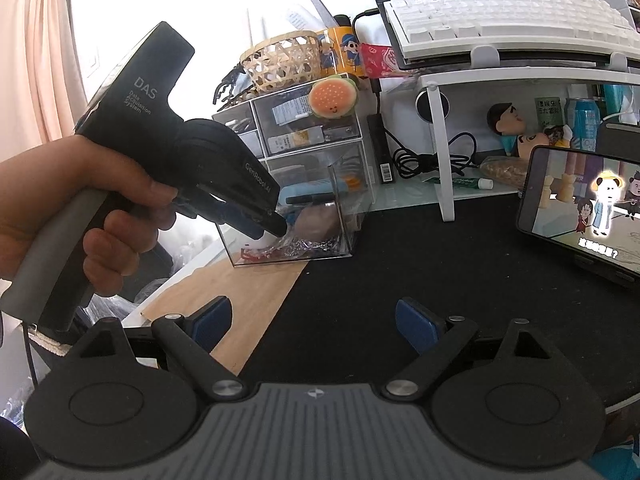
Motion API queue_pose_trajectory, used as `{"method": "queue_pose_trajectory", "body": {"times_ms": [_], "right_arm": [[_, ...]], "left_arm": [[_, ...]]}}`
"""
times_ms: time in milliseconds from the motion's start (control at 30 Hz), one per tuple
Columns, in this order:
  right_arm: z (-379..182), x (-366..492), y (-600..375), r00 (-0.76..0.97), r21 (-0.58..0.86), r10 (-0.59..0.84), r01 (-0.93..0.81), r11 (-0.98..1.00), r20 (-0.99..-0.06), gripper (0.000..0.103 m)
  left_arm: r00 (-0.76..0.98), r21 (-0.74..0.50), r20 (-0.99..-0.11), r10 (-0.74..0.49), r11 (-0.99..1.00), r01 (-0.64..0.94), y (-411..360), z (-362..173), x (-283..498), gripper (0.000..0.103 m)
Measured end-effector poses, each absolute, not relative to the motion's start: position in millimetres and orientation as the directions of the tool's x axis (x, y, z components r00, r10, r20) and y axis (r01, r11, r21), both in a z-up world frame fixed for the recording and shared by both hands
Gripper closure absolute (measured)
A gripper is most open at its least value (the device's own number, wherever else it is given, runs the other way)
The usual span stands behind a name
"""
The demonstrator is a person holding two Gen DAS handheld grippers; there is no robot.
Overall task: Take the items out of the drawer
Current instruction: 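Open the left gripper and back it away from the drawer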
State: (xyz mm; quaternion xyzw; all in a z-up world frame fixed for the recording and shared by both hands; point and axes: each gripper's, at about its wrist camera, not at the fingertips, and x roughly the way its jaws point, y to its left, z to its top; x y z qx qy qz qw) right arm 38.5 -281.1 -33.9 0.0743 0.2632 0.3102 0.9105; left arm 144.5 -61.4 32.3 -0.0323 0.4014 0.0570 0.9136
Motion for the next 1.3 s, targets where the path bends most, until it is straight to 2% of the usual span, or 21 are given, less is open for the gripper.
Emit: {"method": "queue_pose_trajectory", "body": {"times_ms": [433,533,633,833,900,967,1100,1300], "right_arm": [[-31.9,36.0,-276.9,0.682,0.270,0.591,-0.527,0.806,-0.432,0.011],[-30.8,35.3,-275.6,0.687,0.259,0.585,-0.527,0.810,-0.432,0.011],[-29.2,33.5,-274.7,0.692,0.246,0.580,-0.528,0.813,-0.430,0.011],[-27.5,30.5,-269.5,0.701,0.222,0.568,-0.528,0.820,-0.432,0.011],[-27.0,29.4,-267.0,0.703,0.215,0.565,-0.529,0.821,-0.432,0.011],[-26.5,27.7,-264.3,0.707,0.207,0.562,-0.529,0.823,-0.430,0.011],[-25.7,24.4,-259.4,0.717,0.197,0.555,-0.525,0.828,-0.422,0.011],[-22.3,23.1,-255.1,0.729,0.196,0.550,-0.518,0.832,-0.408,0.011]], "left_arm": [[0.711,-0.046,-0.702,0.044,0.993,-0.107,-46.7,35.4,127.1,0.078],[0.716,-0.047,-0.697,0.042,0.994,-0.103,-38.8,34.4,122.6,0.065],[0.723,-0.049,-0.690,0.040,0.994,-0.101,-30.5,33.5,116.7,0.065],[0.734,-0.076,-0.680,0.006,0.994,-0.078,-14.4,31.0,106.4,0.055],[0.739,-0.086,-0.673,-0.011,0.994,-0.063,-10.6,30.6,103.5,0.050],[0.753,-0.087,-0.657,-0.027,0.995,-0.040,-8.6,30.0,100.2,0.041],[0.763,-0.116,-0.644,-0.057,0.993,-0.024,-3.6,27.5,96.2,0.041],[0.785,-0.149,-0.612,-0.095,0.989,0.003,-0.6,28.3,87.4,0.032]]}}
